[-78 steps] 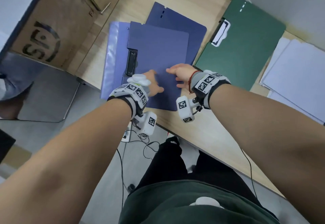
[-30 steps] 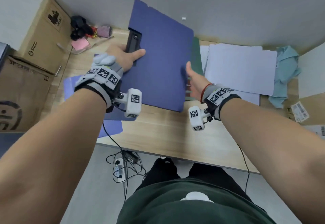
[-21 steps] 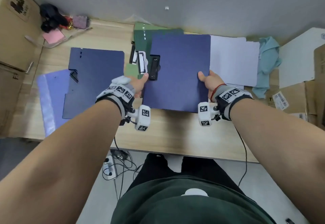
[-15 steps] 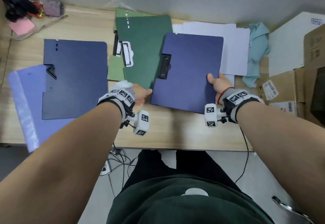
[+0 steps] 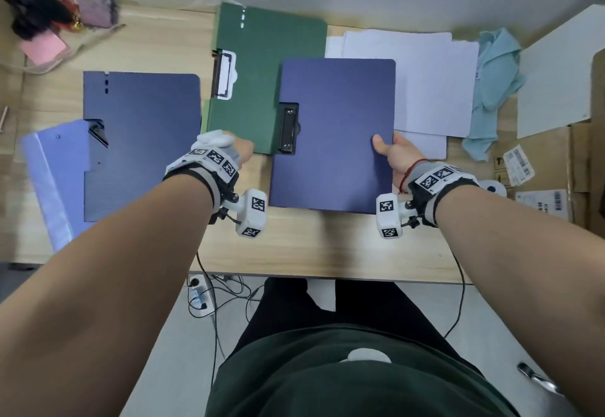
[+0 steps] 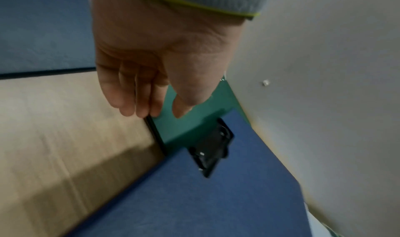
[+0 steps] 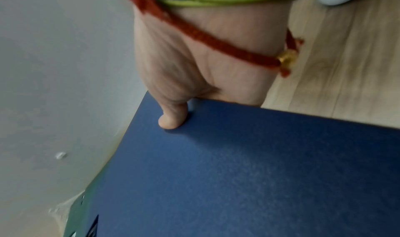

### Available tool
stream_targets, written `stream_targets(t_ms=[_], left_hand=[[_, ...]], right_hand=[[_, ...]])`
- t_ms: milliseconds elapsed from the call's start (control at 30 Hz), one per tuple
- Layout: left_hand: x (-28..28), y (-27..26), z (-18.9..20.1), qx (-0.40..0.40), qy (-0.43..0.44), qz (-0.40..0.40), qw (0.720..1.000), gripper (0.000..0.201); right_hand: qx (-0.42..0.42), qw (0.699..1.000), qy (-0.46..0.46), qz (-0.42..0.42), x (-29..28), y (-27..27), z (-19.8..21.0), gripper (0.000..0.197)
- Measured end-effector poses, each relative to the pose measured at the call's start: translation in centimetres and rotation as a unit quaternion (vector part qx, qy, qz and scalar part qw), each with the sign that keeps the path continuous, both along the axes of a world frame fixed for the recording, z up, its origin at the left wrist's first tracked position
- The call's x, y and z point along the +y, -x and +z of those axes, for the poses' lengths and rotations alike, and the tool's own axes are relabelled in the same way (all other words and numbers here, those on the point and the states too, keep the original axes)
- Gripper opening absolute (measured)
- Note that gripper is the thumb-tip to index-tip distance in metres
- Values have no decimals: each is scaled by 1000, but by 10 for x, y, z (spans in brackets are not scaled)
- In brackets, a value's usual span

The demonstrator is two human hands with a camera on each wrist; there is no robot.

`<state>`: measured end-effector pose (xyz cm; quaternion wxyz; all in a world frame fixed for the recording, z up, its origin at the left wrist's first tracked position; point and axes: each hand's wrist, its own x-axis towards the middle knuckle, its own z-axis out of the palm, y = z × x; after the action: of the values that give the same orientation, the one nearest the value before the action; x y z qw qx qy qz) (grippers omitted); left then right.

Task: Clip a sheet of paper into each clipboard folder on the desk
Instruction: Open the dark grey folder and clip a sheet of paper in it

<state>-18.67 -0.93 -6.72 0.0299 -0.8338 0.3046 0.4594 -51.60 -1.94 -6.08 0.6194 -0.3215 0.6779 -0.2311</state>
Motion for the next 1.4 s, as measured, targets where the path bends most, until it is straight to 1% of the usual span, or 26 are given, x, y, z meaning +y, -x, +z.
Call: stream_targets(t_ms=[67,100,133,200,267,367,433,467,500,567,600,667,700,767,800,900,933,1000,1034,1100,1134,1167,1234,1300,1367,1400], left_hand=[[-3,16,11,5,9,-27,1000,59],[-4,27,17,5,9,-49,999,71],[-3,36,21,4,8,-83,996,76],[1,48,20,-17,-19,-151,988,74],[7,53,11,-25,-28,-181,983,73],[8,53,0,-17,-25,-170,985,72],[8,53,0,-11,-20,-162,987,74],[9,53,4,-4,-20,-163,986,75],[10,54,8,5,-14,-163,987,76],[11,56,10,28,-11,-167,985,74],[11,57,9,29,-13,-173,984,79],[12,60,13,16,-18,-187,982,85],[12,61,14,11,-23,-194,981,82],[13,63,15,-1,-25,-204,979,78],[13,64,15,-5,-26,-206,978,80],[15,68,12,-2,-22,-191,981,84],[16,69,15,-1,-20,-192,981,83],[16,72,15,-11,-23,-204,979,74],[17,72,15,-21,-24,-211,977,71],[17,74,17,-30,-24,-220,975,68],[16,74,17,-28,-25,-218,975,68],[16,73,18,-27,-29,-218,975,68],[16,72,22,-26,-35,-219,975,68],[17,73,27,-25,-40,-209,977,67],[15,74,29,-5,-41,-185,982,80],[15,74,33,12,-30,-169,985,88]], right_hand=[[-5,999,-10,42,0,-6,-2,37],[6,998,-15,61,2,-10,2,40],[24,997,-16,78,2,-13,1,43],[78,989,-18,123,4,-18,3,48],[118,981,-19,152,6,-20,1,60],[128,979,-1,161,8,-23,2,74],[157,971,5,180,9,-24,2,82],[174,967,4,188,10,-24,1,82],[185,963,11,195,11,-25,4,76],[179,967,17,178,11,-28,4,61],[171,973,12,158,10,-31,6,59],[184,975,-7,127,9,-33,11,65],[205,971,-21,120,9,-31,14,68],[241,960,-63,129,10,-23,16,68],[249,955,-83,137,12,-19,16,65],[239,957,-94,135,17,-10,10,60],[227,961,-92,127,17,-9,8,61],[205,968,-98,109,16,-8,7,61],[200,969,-104,105,16,-8,9,54],[217,964,-111,107,16,-6,7,23],[225,962,-109,108,15,-5,6,20],[229,961,-103,111,16,-5,6,23],[241,963,-71,101,17,-4,5,23],[237,967,-43,83,16,-2,8,29],[186,978,-40,82,11,-3,19,43],[153,983,-46,90,6,-5,25,60]])
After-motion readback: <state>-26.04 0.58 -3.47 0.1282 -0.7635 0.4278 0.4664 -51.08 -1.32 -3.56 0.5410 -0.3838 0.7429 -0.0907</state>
